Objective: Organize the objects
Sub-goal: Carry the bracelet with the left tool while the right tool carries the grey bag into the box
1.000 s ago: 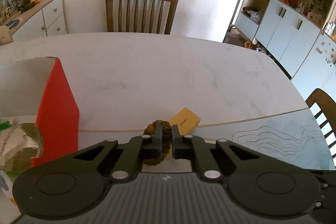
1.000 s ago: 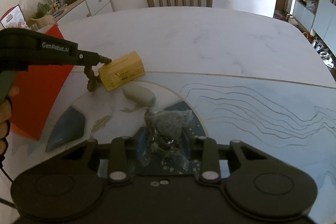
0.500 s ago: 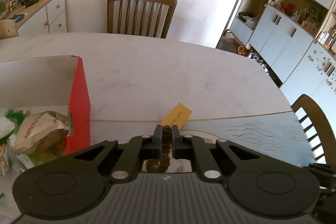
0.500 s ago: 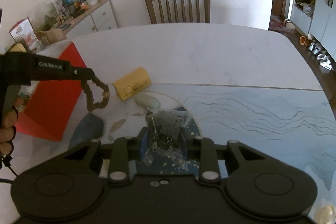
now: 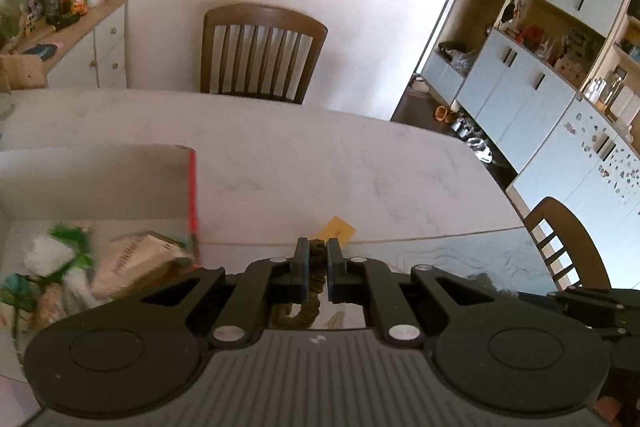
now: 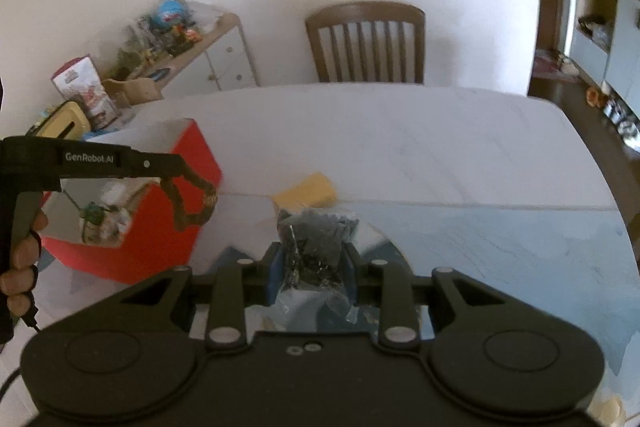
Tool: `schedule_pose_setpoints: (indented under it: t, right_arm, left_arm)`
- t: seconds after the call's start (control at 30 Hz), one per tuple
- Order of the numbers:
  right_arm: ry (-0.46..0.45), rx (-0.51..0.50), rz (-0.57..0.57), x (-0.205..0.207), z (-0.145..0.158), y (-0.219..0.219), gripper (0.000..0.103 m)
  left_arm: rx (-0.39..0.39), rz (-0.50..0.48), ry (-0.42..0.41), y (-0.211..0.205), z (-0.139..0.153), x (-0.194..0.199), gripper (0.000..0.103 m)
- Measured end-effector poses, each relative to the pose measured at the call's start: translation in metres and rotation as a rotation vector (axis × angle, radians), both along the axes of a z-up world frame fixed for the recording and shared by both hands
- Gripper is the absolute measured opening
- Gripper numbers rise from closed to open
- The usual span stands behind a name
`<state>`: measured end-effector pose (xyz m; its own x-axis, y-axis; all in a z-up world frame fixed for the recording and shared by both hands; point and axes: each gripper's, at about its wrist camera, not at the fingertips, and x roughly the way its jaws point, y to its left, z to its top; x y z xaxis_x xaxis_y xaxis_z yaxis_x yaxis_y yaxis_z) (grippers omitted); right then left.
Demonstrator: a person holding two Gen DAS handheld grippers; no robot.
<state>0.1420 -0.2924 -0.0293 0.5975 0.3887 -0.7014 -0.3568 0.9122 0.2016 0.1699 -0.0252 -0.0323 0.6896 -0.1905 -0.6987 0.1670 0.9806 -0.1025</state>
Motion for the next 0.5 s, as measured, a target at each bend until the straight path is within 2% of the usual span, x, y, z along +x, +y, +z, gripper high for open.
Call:
schedule_pose_setpoints:
  t: [0.23, 0.5]
  right_arm:
    - [-0.03, 0.011, 0.08, 0.001, 0.02, 0.046, 0.029]
    - [-0.045, 0.008, 0.171, 0.003, 0.03, 0.114, 0.029]
  left_arm:
    - [0.019, 0.023, -0.05, 0.038, 0.031, -0.012, 0.008]
    - [0.059, 0.088, -0.071, 0.09, 0.043, -0.02, 0.008]
